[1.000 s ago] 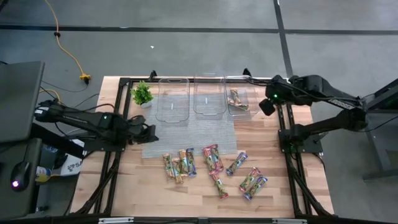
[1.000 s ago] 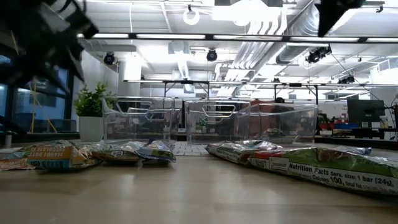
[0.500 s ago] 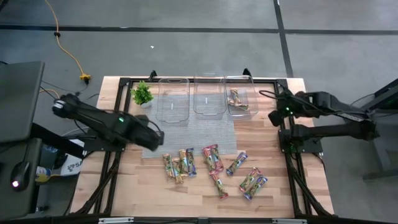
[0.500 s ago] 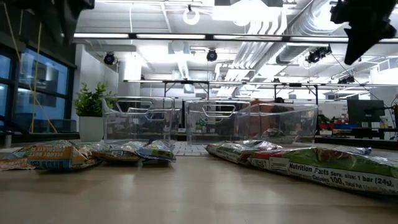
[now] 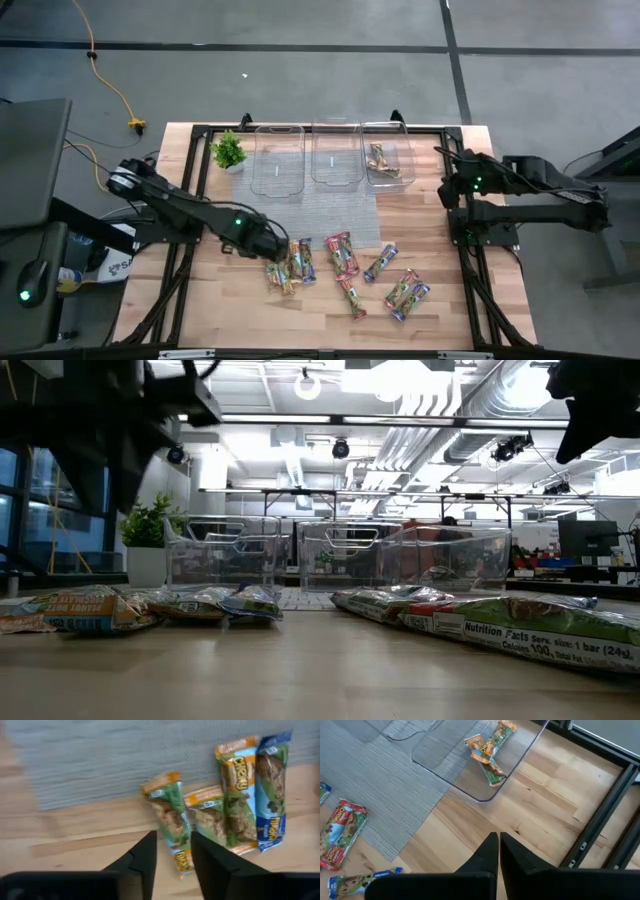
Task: Pick and place Granola Bars by type
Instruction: Put the yellow granola bar into the right transparent bin
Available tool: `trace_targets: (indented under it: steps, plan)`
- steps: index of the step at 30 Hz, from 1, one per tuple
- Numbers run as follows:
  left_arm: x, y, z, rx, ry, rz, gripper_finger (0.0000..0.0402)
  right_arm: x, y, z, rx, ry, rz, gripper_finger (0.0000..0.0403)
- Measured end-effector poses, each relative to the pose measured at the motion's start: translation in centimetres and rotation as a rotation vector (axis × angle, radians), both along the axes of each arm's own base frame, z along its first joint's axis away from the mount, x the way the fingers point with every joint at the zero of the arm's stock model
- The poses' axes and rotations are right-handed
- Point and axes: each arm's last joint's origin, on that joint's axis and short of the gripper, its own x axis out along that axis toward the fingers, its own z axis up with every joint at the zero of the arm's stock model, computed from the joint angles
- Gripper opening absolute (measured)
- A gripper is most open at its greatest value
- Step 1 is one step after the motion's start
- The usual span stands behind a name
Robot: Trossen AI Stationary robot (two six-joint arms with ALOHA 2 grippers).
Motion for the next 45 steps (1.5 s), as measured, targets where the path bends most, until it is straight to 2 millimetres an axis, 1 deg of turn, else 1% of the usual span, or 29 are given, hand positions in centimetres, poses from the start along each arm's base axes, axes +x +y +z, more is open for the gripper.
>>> trace_targets:
  steps: [3,7,12,14,16,18,24,27,36,45]
  plan:
    - [0.2,-0.1,-1.4,-0.003,0.036,0.009,0.0150,0.1,0.0,0.1,-0.011,-0.006,0.014,0.0000]
    - [0.5,-0.3,-2.4,-0.034,0.038,0.029,0.0184,0.1,0.0,0.1,-0.013,-0.009,0.015,0.0000]
    - [1.1,-0.5,-2.7,-0.067,-0.030,0.073,0.0204,0.1,0.0,0.1,-0.018,-0.006,0.016,0.0000]
    - [0.9,-0.5,-2.8,-0.064,-0.014,0.094,0.0206,0.1,0.0,0.1,-0.020,-0.006,0.014,0.0000]
    - [1.2,-0.6,-3.3,-0.071,-0.010,0.116,0.0206,0.1,0.0,0.1,-0.020,-0.006,0.014,0.0000]
    - [1.3,-0.7,-3.8,-0.075,0.020,0.118,0.0206,0.1,0.0,0.1,-0.020,-0.006,0.015,0.0000]
    - [2.4,-1.2,-5.4,-0.101,0.013,0.114,0.0206,0.1,0.0,0.2,-0.020,-0.007,0.015,0.0000]
    - [2.5,-1.2,-6.0,-0.102,0.042,0.113,0.0206,0.1,0.0,0.2,-0.019,-0.007,0.017,0.0000]
    - [2.3,-1.2,-6.6,-0.104,0.096,0.112,0.0206,0.1,0.0,0.1,-0.017,-0.006,0.022,0.0000]
    - [2.0,-1.1,-6.6,-0.091,0.125,0.105,0.0206,0.1,0.0,0.1,-0.019,-0.004,0.025,0.0000]
